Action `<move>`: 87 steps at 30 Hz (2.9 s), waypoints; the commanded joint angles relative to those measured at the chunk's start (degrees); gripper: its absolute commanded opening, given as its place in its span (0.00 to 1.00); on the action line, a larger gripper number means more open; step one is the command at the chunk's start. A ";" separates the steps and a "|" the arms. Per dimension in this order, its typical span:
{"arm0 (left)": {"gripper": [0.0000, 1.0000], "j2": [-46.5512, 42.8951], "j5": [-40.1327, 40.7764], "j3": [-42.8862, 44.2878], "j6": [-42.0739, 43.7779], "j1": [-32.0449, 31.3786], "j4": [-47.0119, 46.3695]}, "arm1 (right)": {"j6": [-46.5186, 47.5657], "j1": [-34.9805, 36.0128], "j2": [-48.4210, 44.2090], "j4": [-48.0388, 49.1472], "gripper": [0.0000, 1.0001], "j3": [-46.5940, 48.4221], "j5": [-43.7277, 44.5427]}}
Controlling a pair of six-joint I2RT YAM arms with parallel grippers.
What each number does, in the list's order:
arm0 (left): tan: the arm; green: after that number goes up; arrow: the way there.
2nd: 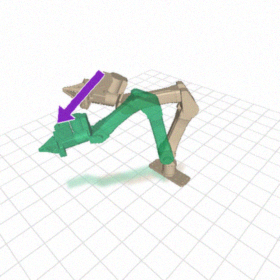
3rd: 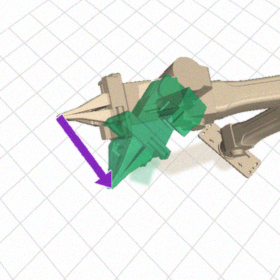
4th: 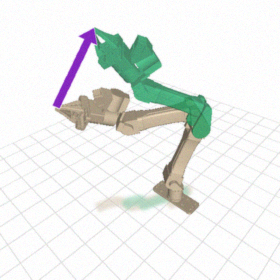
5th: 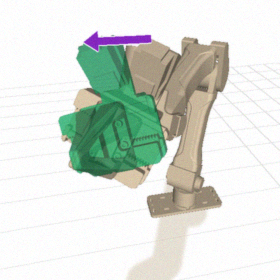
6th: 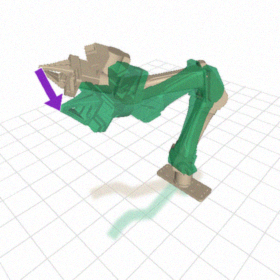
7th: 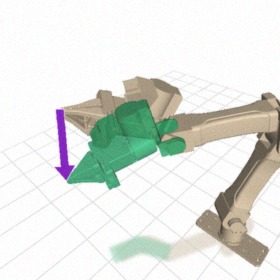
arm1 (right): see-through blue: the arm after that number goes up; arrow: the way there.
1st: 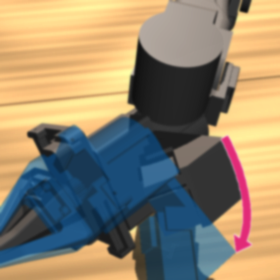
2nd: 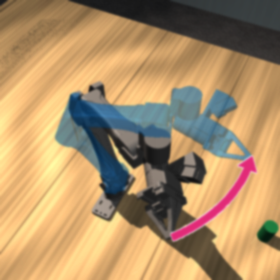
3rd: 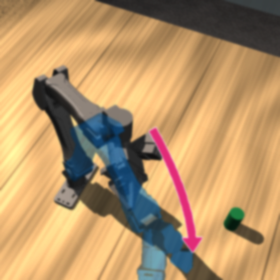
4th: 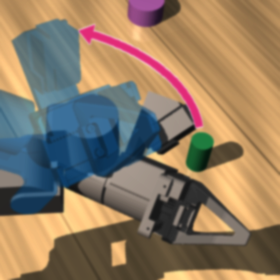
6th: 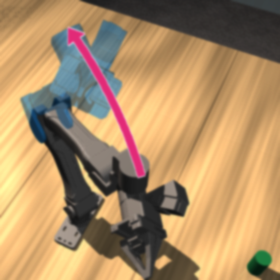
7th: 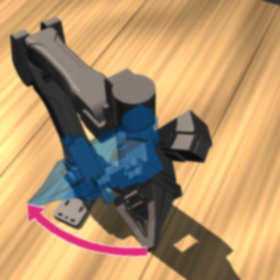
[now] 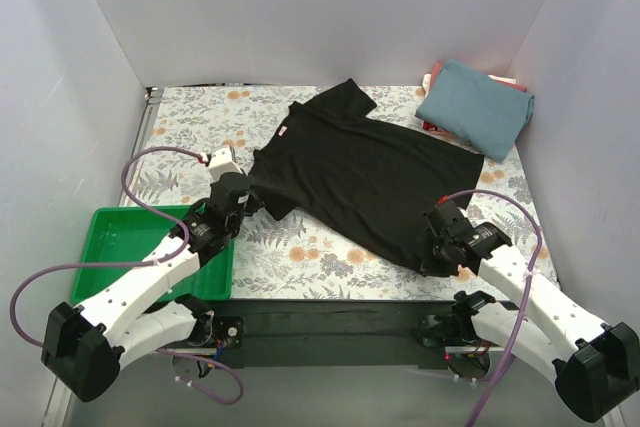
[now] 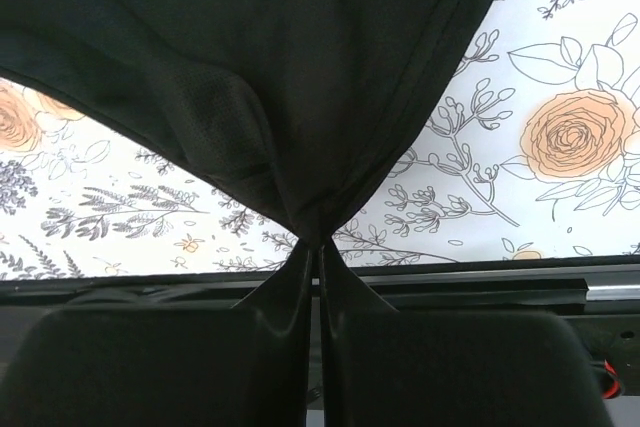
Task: Fold and stack the t-shirts
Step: Fold the tshirt
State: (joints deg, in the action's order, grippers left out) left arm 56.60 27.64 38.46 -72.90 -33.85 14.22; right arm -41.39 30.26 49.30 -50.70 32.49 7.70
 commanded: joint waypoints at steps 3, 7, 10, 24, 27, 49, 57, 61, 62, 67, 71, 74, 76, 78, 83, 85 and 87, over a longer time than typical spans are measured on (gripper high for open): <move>0.00 -6.05 4.17 3.55 -2.77 -3.33 7.74 | 1.04 1.38 -1.48 -3.09 0.01 3.89 -0.67; 0.00 -9.39 5.23 4.08 -4.61 -4.39 11.26 | 2.18 1.99 -1.66 -3.35 0.01 4.07 -1.90; 0.00 -12.03 5.06 4.08 -6.02 -4.91 13.29 | 2.80 2.43 -1.75 -3.71 0.01 4.07 -2.17; 0.00 -2.20 4.35 2.15 4.86 -4.83 -8.91 | 2.01 2.61 -1.93 -3.10 0.01 7.15 11.10; 0.00 2.36 1.55 3.29 8.21 -2.99 -16.13 | 1.92 2.43 0.09 -2.13 0.01 7.94 15.40; 0.00 35.92 -28.50 22.88 11.56 12.66 -30.30 | 9.21 -11.00 10.29 14.04 0.01 8.73 17.70; 0.00 45.61 -32.65 30.52 12.26 14.33 -31.45 | 11.94 -14.88 16.26 19.14 0.01 8.91 16.03; 0.00 48.25 -33.62 32.82 12.61 14.51 -31.45 | 12.64 -16.64 17.50 20.55 0.01 8.82 15.59; 0.00 48.69 -33.79 33.26 12.70 14.60 -31.36 | 12.82 -16.99 17.76 20.64 0.01 8.82 15.33; 0.00 51.59 -34.40 36.15 13.14 14.77 -31.09 | 13.88 -18.57 18.64 21.43 0.01 8.91 14.71; 0.00 53.70 -34.05 38.97 12.87 14.77 -29.69 | 14.40 -19.19 19.95 22.74 0.01 8.73 14.27; 0.00 55.72 -33.18 41.25 12.52 14.86 -28.28 | 14.76 -19.45 21.54 23.53 0.01 8.82 14.00; 0.05 56.77 -34.05 42.57 12.09 14.86 -27.40 | 14.67 -19.89 22.24 23.98 0.01 8.73 14.27; 0.56 58.53 -34.75 44.42 11.73 14.86 -27.40 | 14.05 -20.41 22.60 24.50 0.12 8.73 15.23; 0.81 58.98 -29.68 46.71 10.68 15.30 -25.12 | 13.00 -20.77 17.07 24.33 0.56 8.82 18.91; 0.82 58.37 -28.34 46.27 10.68 15.56 -22.84 | 12.82 -20.77 13.74 23.98 0.72 8.47 20.50; 0.82 57.23 -24.57 44.18 10.68 16.18 -21.61 | 12.91 -20.77 11.97 23.72 0.77 8.12 20.95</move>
State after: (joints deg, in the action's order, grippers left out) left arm 117.23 -2.39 82.83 -62.33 -18.90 -10.83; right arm -28.08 9.76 64.82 -28.10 39.35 25.08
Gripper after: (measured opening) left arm 0.815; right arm 0.752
